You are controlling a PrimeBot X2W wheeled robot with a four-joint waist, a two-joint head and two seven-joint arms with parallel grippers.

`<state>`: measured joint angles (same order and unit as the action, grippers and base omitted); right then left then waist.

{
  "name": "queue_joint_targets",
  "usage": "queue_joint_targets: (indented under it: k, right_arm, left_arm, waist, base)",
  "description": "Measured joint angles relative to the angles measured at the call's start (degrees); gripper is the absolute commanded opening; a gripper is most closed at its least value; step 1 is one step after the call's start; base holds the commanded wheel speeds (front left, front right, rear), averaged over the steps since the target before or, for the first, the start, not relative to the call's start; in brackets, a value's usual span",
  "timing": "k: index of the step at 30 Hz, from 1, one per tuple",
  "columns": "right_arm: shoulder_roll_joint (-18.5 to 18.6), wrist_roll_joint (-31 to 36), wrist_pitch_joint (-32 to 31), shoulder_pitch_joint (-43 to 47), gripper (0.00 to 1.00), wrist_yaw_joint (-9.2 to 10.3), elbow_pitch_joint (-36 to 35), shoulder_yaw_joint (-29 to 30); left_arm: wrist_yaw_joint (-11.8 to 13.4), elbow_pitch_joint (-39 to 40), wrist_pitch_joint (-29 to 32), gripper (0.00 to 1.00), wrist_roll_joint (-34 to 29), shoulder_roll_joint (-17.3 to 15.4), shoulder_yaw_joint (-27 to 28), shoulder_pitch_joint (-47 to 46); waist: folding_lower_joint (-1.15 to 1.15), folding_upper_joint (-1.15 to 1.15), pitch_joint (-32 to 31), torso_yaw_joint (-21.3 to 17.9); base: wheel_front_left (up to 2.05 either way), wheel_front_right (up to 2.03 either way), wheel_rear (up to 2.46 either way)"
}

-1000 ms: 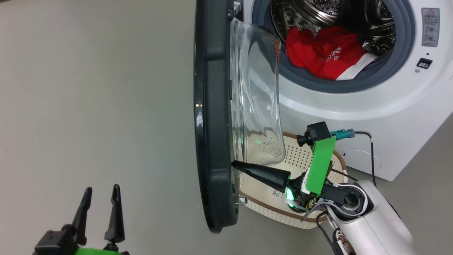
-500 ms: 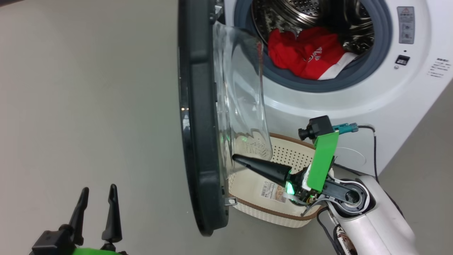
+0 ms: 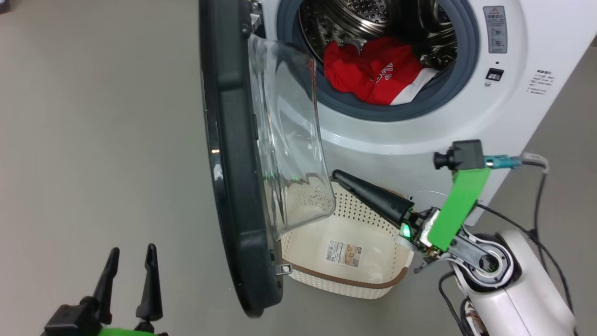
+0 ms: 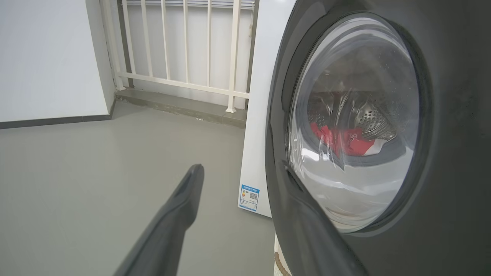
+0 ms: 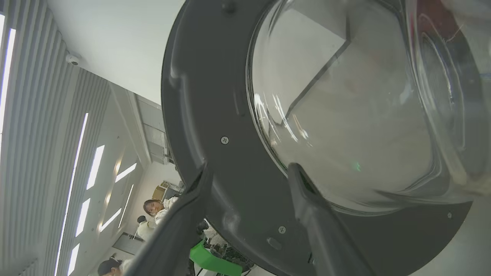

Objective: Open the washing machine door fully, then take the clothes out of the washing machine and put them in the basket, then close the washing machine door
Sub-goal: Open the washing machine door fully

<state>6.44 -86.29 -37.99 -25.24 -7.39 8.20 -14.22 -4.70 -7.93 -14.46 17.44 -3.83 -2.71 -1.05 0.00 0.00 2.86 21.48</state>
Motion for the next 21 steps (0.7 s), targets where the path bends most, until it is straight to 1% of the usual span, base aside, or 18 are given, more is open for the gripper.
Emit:
queue_joint_targets:
  k: [4, 9, 11, 16, 20, 21]
  right_arm:
    - [1.9, 4.2, 5.1, 2.3, 1.0, 0.0, -3.3, -0.7]
    - [5.8, 12.0, 16.1, 3.1, 1.0, 0.0, -5.7, -4.2]
    - [7.2, 13.7, 20.6, 3.5, 1.0, 0.0, -6.0, -5.9]
    - [11.5, 18.9, 31.3, 4.8, 1.0, 0.0, -5.5, -10.7]
    - [14.2, 23.2, 39.4, 5.3, 1.0, 0.0, -3.3, -13.6]
    - [14.9, 25.1, 43.6, 5.4, 1.0, 0.0, -1.8, -14.3]
  left_arm:
    - [0.1, 0.0, 0.0, 1.0, 0.2, 0.0, -0.2, 0.8]
    - [0.2, 0.1, 0.0, 1.0, 0.3, -0.1, -0.2, 0.9]
    - [0.2, 0.2, 0.0, 1.0, 0.3, -0.1, -0.2, 0.9]
    - [0.4, 0.3, 0.0, 1.0, 0.4, -0.1, -0.1, 1.3]
    - [0.4, 0.4, 0.0, 1.0, 0.4, -0.3, 0.0, 2.0]
    - [0.5, 0.4, 0.0, 1.0, 0.4, -0.6, 0.0, 2.0]
  waist:
    - [0.0, 0.0, -0.1, -0.7]
    - [0.0, 0.0, -0.3, -1.6]
    - [0.0, 0.0, -0.4, -1.9]
    - [0.0, 0.0, -0.6, -2.7]
    - [0.0, 0.0, -1.1, -3.1]
    - [0.0, 0.0, -1.3, -3.3]
  base:
    - [0.0, 0.0, 0.0]
    - [0.0, 0.0, 0.0]
    - [0.0, 0.0, 0.0]
    - [0.0, 0.0, 0.0]
    - [0.0, 0.0, 0.0]
    - [0.0, 0.0, 0.0]
